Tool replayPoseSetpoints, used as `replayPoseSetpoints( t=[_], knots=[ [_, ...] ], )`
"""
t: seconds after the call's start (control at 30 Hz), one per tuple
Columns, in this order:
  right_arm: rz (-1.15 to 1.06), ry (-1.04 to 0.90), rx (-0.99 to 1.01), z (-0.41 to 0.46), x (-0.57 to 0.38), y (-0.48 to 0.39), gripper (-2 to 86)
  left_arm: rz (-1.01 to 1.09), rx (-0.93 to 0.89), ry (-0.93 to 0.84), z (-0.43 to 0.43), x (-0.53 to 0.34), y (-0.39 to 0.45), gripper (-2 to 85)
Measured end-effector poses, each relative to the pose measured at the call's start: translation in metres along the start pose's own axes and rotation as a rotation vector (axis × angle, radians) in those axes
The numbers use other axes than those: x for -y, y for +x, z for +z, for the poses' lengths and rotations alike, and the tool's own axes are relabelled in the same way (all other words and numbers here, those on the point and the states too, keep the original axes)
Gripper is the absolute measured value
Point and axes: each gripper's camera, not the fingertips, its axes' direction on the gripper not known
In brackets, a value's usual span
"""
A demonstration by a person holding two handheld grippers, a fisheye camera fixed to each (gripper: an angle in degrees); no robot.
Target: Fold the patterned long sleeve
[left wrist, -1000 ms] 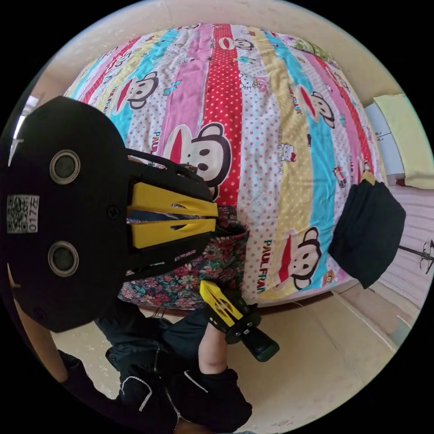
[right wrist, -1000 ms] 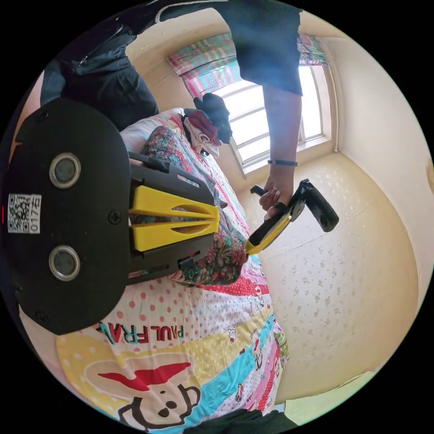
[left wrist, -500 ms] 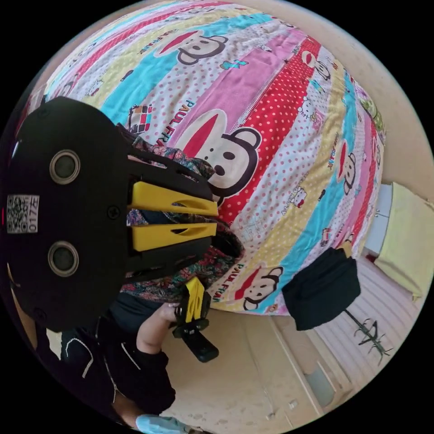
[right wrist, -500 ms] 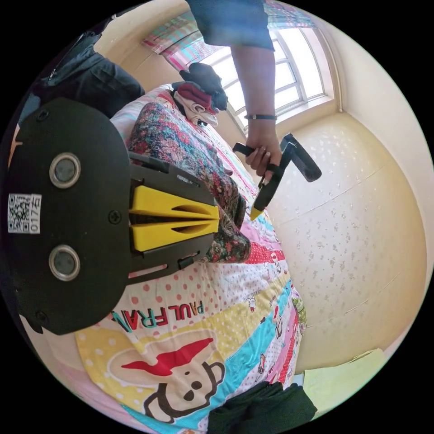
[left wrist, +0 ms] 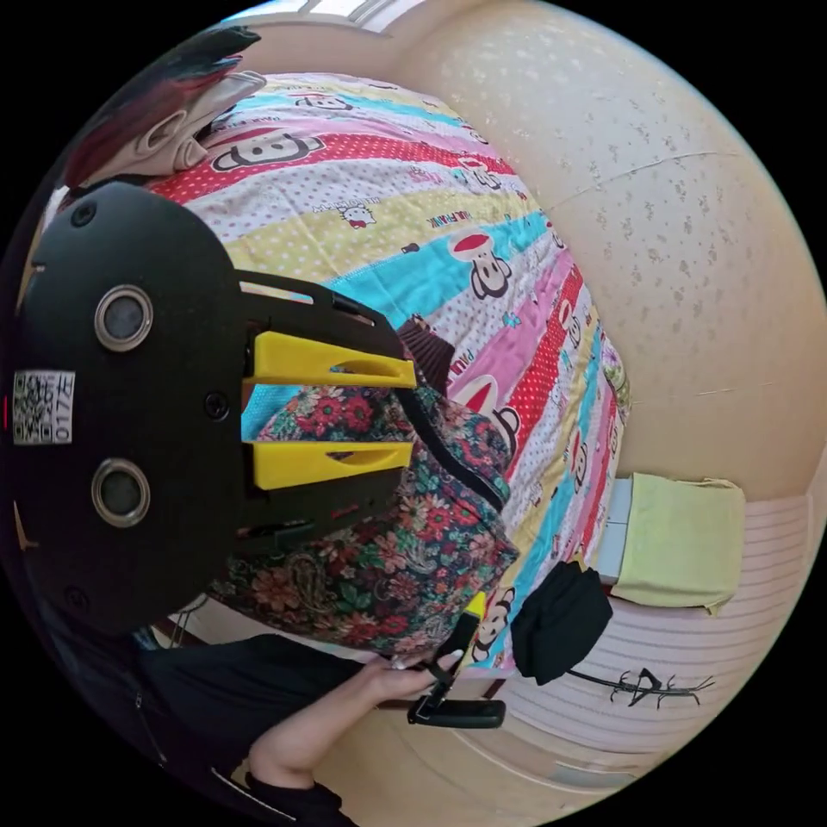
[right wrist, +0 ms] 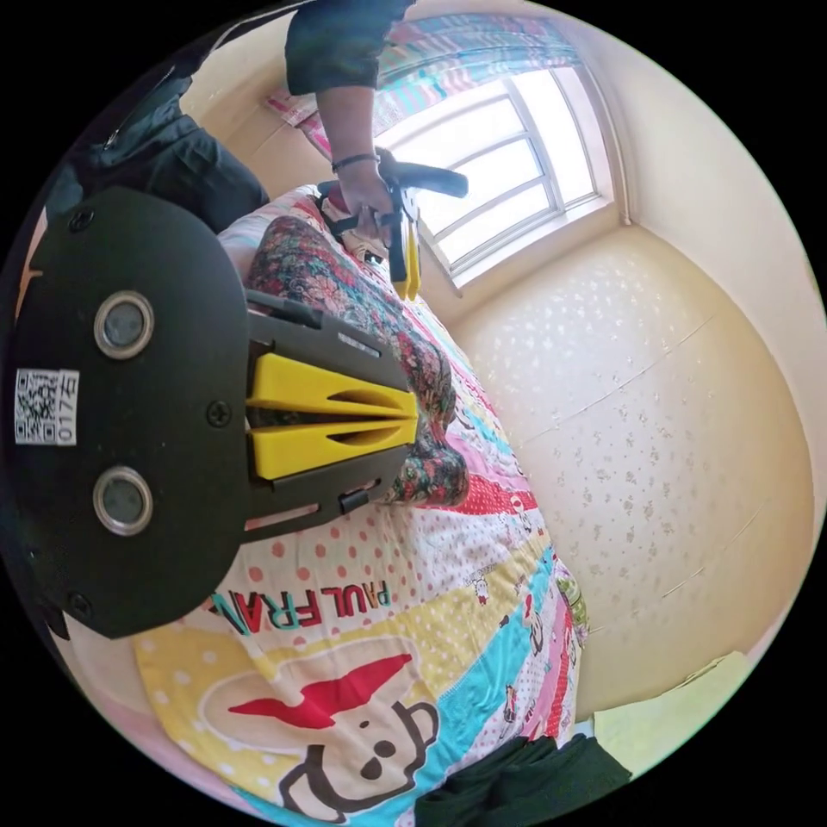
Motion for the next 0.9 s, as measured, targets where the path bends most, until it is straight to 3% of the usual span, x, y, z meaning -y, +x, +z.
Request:
replayPoseSetpoints(
  t=[0.13,0.27,0.37,0.53,0.63,0.77,0.9],
  knots=[
    [-0.037,0.049,0.036,-0.008,0.000,-0.007,7.3,-0.101,0.016,-0.043,-0.001,-0.020,-0.018,12.5],
    [-0.065,0.155,-0.177,-0.028,-0.003,-0.024,12.1,-0.215,0.152,-0.048,-0.008,-0.036,-0.031,14.5],
    [-0.051,0.008,-0.271,-0.017,0.016,-0.024,13.8,-0.276,0.160,-0.004,-0.017,-0.050,-0.040,15.4],
    [-0.042,-0.269,-0.221,0.035,0.058,-0.018,16.6,-0.528,-0.070,-0.042,-0.014,-0.078,-0.096,13.8],
    [0.040,-0.382,-0.070,0.063,0.067,-0.005,11.6,-0.645,-0.263,-0.026,-0.007,-0.099,-0.127,9.4],
    [0.069,-0.352,-0.002,0.065,0.062,-0.004,3.6,-0.611,-0.359,0.020,-0.022,-0.115,-0.149,6.2],
    [-0.002,-0.229,-0.083,0.041,0.071,-0.033,2.4,-0.587,-0.539,0.223,-0.067,-0.135,-0.170,5.1]
  ],
)
